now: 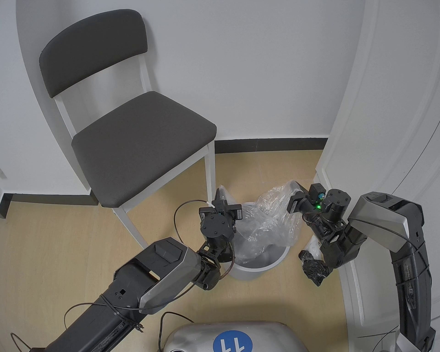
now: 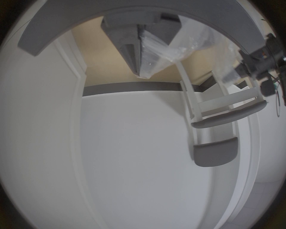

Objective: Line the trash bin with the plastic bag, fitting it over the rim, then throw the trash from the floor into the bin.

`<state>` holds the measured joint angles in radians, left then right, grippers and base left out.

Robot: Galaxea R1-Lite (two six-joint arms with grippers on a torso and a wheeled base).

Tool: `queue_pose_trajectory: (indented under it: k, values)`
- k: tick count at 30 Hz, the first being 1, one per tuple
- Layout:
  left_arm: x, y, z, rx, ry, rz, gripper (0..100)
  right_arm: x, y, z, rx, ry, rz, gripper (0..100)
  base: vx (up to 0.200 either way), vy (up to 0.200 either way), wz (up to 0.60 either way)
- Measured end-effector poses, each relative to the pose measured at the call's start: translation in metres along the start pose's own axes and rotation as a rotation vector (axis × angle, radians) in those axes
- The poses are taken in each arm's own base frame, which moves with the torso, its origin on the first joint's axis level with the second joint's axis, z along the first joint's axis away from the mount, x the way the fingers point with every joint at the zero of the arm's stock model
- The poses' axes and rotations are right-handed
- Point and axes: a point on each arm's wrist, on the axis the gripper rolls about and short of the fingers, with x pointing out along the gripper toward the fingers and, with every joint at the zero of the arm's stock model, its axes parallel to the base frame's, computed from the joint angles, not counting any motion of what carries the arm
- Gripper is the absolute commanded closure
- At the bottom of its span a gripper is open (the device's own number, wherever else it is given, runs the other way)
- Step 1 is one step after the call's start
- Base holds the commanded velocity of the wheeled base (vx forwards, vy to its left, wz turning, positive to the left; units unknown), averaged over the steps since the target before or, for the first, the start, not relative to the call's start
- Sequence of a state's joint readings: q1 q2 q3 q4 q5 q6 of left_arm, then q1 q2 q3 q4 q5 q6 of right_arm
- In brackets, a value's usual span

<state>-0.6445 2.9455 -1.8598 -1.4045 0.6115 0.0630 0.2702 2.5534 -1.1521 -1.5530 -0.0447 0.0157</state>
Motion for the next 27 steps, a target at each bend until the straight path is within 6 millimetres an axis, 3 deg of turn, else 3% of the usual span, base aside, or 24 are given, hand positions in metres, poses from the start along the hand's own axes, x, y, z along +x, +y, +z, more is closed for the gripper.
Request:
queue_pose_trajectory:
  k: [8, 14, 19, 27]
  values:
    - [0.006, -0.010, -0.009, 0.191, 0.045, -0.106, 100, -0.002, 0.013, -0.003, 0.006, 0.009, 0.027, 100, 0.000, 0.000, 0.00]
    - [-0.009, -0.032, -0.026, 0.282, 0.154, -0.247, 100, 0.001, 0.010, -0.003, 0.001, 0.002, 0.021, 100, 0.000, 0.000, 0.00]
    - [-0.012, -0.035, -0.029, 0.283, 0.167, -0.275, 100, 0.002, 0.004, 0.000, -0.003, -0.010, 0.009, 100, 0.000, 0.000, 0.00]
    - [-0.008, -0.032, -0.017, 0.223, 0.049, -0.251, 100, 0.003, 0.004, 0.008, -0.004, -0.027, 0.007, 100, 0.000, 0.000, 0.00]
